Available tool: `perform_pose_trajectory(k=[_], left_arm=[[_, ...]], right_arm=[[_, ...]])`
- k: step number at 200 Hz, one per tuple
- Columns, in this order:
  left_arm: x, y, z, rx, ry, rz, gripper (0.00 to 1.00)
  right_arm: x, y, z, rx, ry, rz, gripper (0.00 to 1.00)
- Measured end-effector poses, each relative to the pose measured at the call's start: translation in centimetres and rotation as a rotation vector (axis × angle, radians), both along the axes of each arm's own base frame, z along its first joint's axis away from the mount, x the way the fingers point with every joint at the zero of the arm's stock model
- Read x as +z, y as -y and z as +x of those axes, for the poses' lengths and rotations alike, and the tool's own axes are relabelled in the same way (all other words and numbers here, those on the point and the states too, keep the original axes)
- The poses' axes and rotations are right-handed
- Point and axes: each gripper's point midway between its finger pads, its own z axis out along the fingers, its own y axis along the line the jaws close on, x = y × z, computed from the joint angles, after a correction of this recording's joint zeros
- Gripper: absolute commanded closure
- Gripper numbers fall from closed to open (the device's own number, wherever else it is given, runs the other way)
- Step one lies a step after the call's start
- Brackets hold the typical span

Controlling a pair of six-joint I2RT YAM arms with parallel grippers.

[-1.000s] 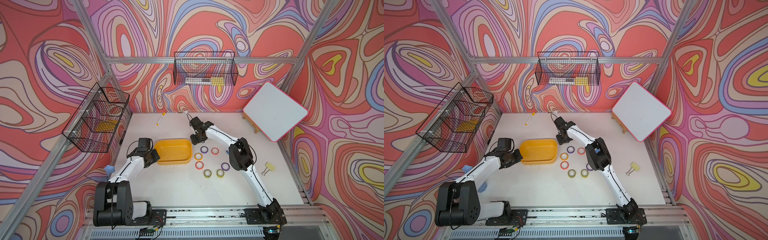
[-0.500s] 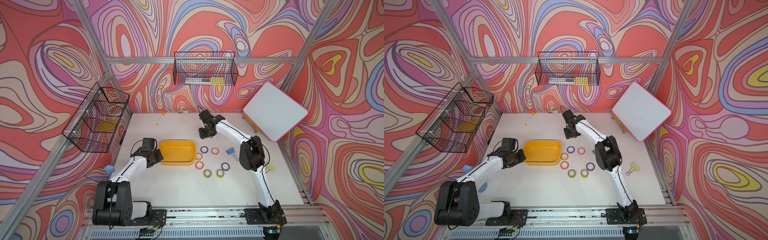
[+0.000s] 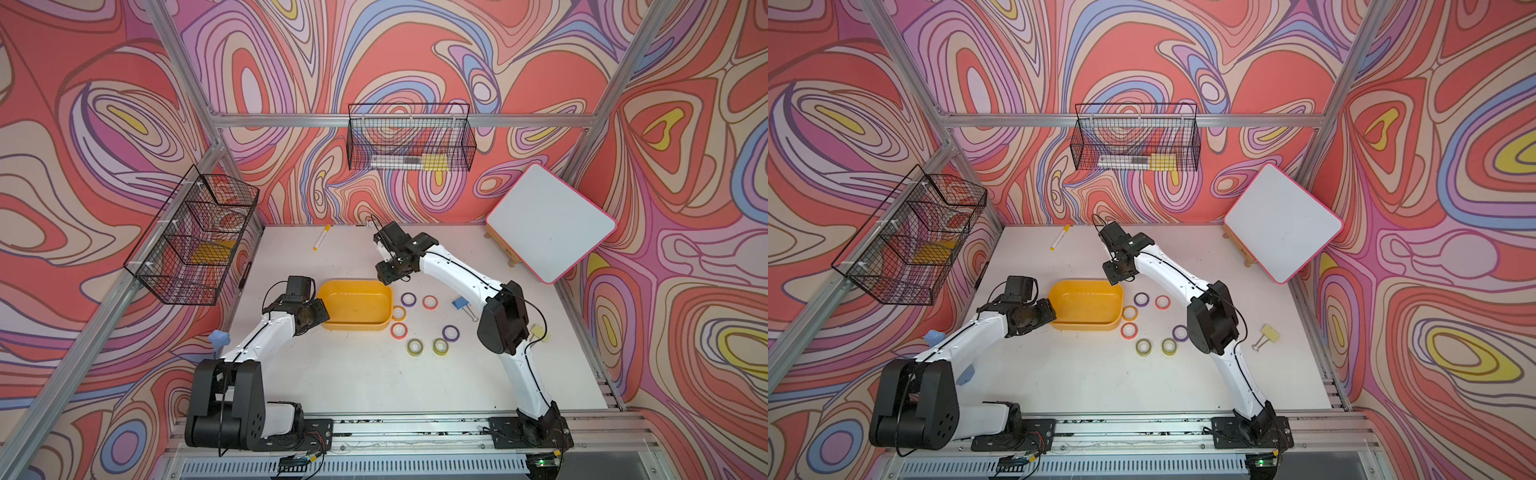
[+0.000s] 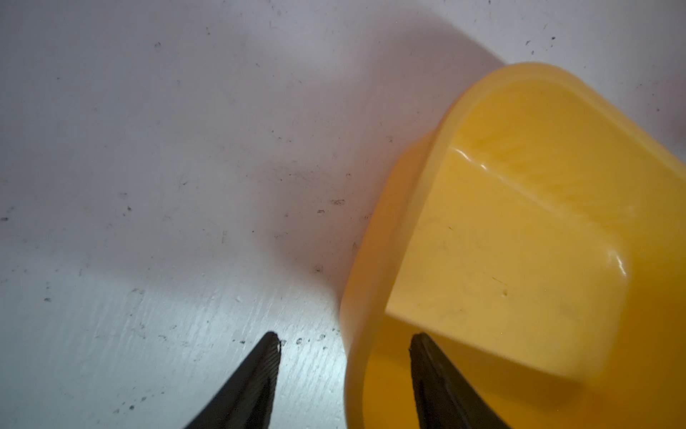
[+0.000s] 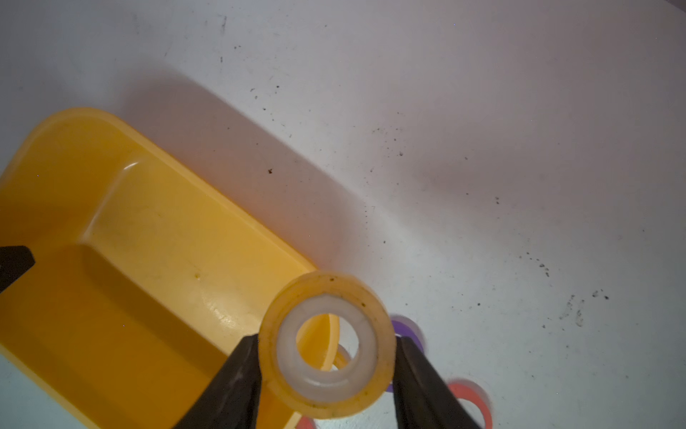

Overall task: Put the transparent tape into the storage box
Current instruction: Place the tape in the storage box.

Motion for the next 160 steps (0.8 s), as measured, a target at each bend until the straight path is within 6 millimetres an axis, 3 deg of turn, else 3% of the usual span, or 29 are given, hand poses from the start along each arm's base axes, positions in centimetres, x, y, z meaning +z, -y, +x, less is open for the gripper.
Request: perform_pose_trajectory(k=[69, 131, 160], left_arm=[[2.5, -0.2, 0.3, 0.005, 0.052, 0.011, 0.35], [3.2, -0.1, 0.2, 0.001, 0.06, 0.001, 0.35], [3.5, -0.1, 0.1, 0.0, 0.065, 0.001, 0.35]], right_arm=[[-1.7, -3.6, -2.9, 0.121, -0.027, -0.003, 0.45], [-7.1, -4.8, -4.2, 0.141, -0.124, -0.039, 0.45], [-8.5, -4.7, -4.1, 0.127, -0.14, -0.054, 0.45]])
